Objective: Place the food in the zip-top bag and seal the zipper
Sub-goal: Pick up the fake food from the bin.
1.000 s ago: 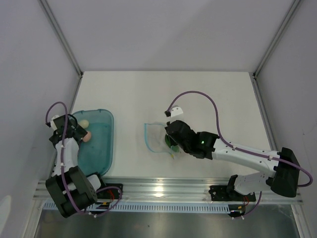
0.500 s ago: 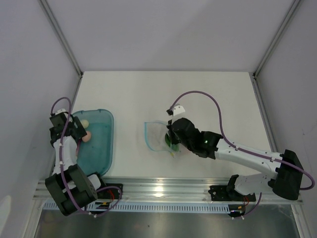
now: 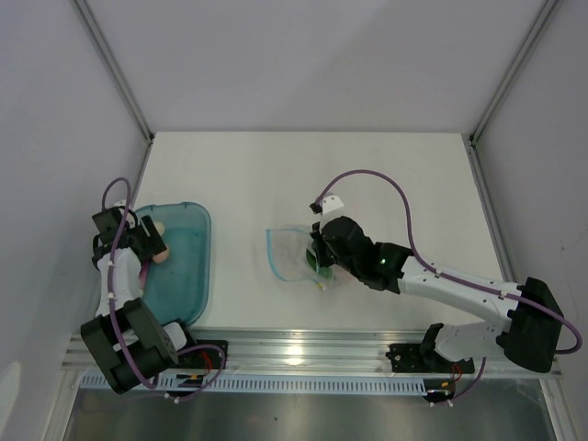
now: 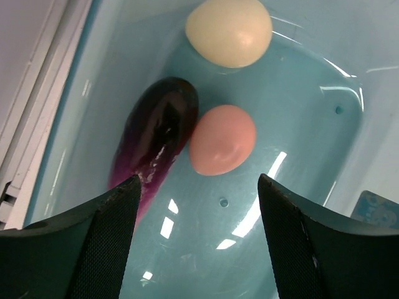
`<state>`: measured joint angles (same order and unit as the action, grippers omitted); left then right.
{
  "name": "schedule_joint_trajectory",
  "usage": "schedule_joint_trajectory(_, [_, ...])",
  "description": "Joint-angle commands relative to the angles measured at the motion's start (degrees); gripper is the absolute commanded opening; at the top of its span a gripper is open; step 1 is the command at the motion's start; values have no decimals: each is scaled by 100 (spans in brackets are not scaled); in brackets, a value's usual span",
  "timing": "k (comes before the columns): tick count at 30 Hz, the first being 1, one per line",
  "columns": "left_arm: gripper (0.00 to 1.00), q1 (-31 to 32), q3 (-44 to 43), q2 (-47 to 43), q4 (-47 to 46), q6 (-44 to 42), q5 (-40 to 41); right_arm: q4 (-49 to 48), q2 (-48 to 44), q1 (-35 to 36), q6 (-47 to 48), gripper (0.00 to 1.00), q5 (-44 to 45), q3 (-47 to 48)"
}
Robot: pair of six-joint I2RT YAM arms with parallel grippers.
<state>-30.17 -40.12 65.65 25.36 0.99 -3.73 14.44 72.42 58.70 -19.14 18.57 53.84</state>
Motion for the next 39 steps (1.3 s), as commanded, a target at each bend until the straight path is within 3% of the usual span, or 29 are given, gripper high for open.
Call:
schedule_joint_trajectory(1, [77,-33,-198,36,-23,-91,-348,-204,-114,-51,129,0,-37,12])
schedule_joint_trajectory(8, [71,293,-277,404,47,-30,117,-204,-141,-69,103,0,-11,21])
schedule_joint_trajectory(27, [58,424,-795,1257,135,-11,337,-204,-62,-69,85,0,-64,65])
schedule_joint_trajectory(39, [57,644,-805,1556,74,-47,346,-266,97,-69,94,0,-143,135])
